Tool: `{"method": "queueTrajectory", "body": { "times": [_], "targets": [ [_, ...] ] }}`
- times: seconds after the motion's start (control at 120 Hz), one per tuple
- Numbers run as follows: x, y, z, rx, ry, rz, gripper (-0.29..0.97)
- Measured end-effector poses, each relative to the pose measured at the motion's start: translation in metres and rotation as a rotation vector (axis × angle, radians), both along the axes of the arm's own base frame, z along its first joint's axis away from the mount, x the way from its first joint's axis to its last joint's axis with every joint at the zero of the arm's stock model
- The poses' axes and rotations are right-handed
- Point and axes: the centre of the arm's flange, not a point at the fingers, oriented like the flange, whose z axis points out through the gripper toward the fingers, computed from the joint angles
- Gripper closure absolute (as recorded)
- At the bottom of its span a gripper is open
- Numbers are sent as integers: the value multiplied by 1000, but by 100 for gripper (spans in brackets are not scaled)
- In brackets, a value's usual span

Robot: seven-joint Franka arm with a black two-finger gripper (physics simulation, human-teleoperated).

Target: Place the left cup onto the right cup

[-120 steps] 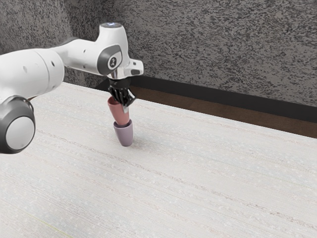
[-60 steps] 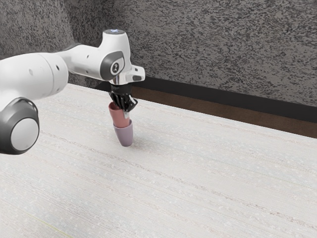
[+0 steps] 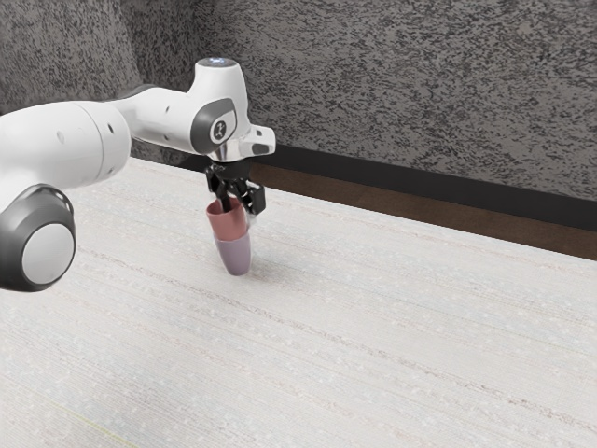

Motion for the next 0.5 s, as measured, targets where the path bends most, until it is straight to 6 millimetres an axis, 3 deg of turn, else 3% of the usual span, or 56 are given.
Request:
{"method": "queueTrajectory", "body": {
  "times": [0.142,0.5],
  "targets": [
    [-1,0,13,-1,-18,-1,6],
    [-19,-15,70,-22,-64,-26,1]
  ]
}}
